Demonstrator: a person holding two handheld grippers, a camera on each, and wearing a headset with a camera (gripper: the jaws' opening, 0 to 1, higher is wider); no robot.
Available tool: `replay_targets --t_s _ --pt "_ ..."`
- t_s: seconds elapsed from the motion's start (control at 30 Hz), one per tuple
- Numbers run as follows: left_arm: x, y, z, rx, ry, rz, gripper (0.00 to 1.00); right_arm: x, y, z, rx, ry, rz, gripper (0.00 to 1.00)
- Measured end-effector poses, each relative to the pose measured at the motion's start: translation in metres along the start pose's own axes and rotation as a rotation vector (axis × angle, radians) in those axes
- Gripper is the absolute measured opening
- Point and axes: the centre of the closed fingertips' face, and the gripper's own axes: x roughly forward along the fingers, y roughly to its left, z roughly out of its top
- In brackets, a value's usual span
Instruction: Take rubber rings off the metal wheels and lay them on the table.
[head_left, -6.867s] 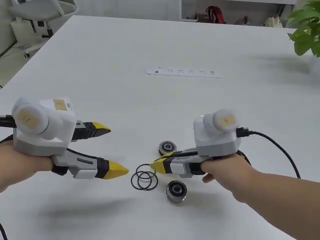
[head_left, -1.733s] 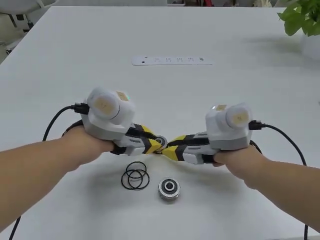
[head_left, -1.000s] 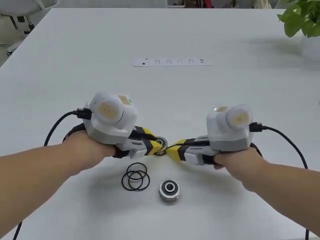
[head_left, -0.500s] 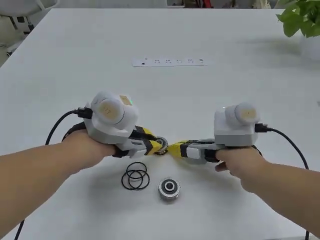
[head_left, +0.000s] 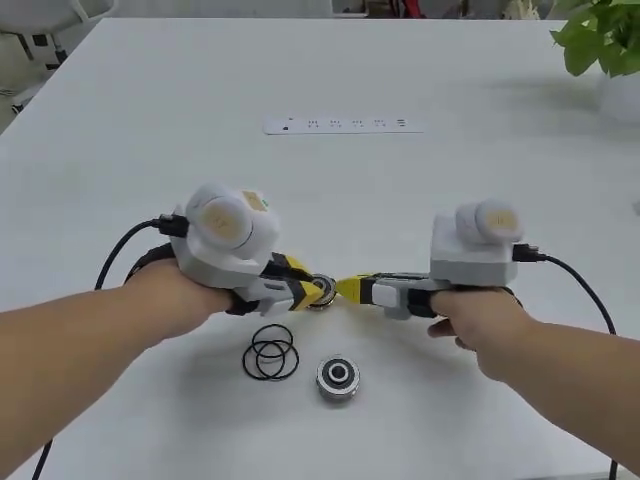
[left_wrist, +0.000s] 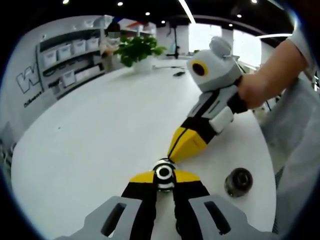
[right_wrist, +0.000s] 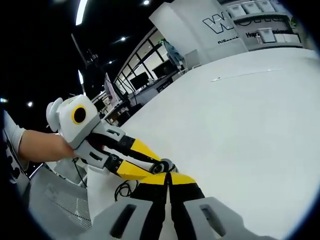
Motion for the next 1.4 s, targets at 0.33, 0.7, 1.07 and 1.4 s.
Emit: replay_targets --t_s 0.33,0.7,1.07,1.4 --pt "0.001 0.002 -0.001 0.001 0.011 0.007 0.11 0.004 0.006 0.001 -0.033 0.022 0.023 0.00" --pt "0.002 0.002 -0.001 -0.001 0.010 -0.001 0.11 0.002 0.013 0.001 -0.023 0.015 0.041 0.00" --pt "0.003 0.002 -0.003 -0.007 0.015 0.007 0.11 0.001 0.017 -0.001 -0.062 0.033 0.071 0.00" --pt "0.002 0.001 -0.002 -0.010 0.013 0.008 0.12 0.000 0.024 0.003 -0.058 0.019 0.108 0.00"
